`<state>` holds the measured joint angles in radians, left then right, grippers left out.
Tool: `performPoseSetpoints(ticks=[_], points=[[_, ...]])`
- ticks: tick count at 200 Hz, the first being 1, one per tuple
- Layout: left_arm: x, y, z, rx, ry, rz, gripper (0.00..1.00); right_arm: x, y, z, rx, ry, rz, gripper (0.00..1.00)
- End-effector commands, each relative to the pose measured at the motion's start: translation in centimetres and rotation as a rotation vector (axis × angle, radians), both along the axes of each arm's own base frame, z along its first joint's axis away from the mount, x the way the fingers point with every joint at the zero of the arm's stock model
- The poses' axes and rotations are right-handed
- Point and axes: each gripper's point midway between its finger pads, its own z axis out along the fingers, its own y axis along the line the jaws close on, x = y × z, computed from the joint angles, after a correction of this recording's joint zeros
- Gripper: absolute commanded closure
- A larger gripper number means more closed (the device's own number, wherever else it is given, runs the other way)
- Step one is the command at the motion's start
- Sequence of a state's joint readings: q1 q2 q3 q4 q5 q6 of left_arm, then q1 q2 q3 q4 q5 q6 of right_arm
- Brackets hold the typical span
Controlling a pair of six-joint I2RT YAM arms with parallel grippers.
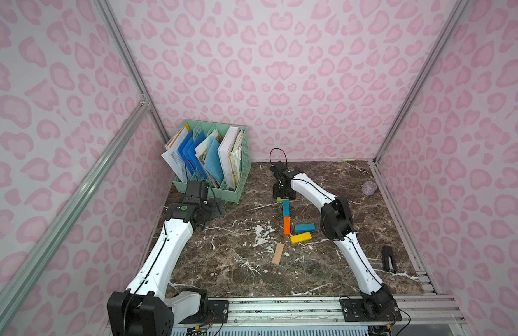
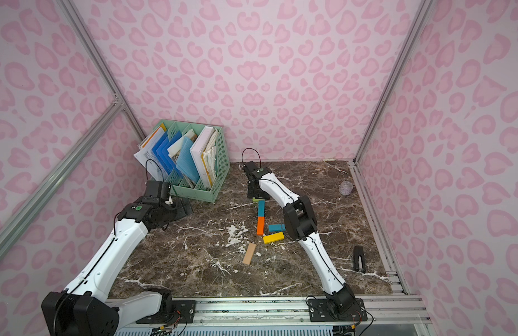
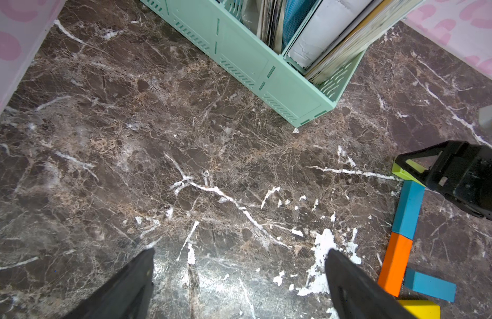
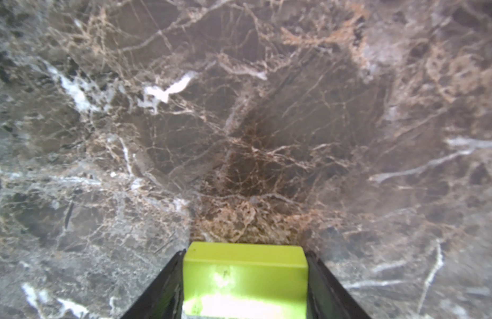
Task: Assemble a giraffe with building blocks
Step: Adjust the building block at the center of the board, then move the building block to the center of the board.
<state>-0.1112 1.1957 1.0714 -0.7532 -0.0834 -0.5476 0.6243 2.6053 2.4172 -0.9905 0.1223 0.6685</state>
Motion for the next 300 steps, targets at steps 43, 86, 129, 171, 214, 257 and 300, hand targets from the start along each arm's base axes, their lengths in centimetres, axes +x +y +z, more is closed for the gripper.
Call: performPoseSetpoints(ticks=[43, 86, 129, 171, 214, 257, 300], points=[[-0.1, 0.0, 0.3, 0.0, -0.004, -0.005, 0.01, -0.5, 0.8, 0.6, 0.032, 0.013, 0.041, 0.16], [-0.3, 0.0, 0.1, 0.004, 0.002, -0.005, 0.01, 2.1, 0.8, 3.6, 0.088, -0.078, 0.064, 0.01], [-0.7, 0.4, 0.3, 0.02, 0.004, -0.004, 0.01, 2.4, -3.0, 12.0, 0.03, -0.213, 0.064, 0.01], [-1.6, 0.3, 0.4, 0.011, -0.008, -0.008, 0.01, -9.0, -7.3, 11.4, 0.066, -0.144, 0.062, 0.07], [-2.7, -0.1, 0.5, -0.015, -0.011, -0.021, 0.01, -19.6, -8.2, 6.7, 0.176, -0.056, 0.107, 0.23], [-3.7, -0.2, 0.7, -0.032, -0.019, -0.024, 0.01, -20.5, -8.8, 4.0, 0.08, -0.017, 0.1, 0.19], [-4.5, -0.2, 1.0, -0.034, -0.023, -0.028, 0.01, -20.0, -9.5, 2.0, 0.008, 0.002, 0.064, 0.19]])
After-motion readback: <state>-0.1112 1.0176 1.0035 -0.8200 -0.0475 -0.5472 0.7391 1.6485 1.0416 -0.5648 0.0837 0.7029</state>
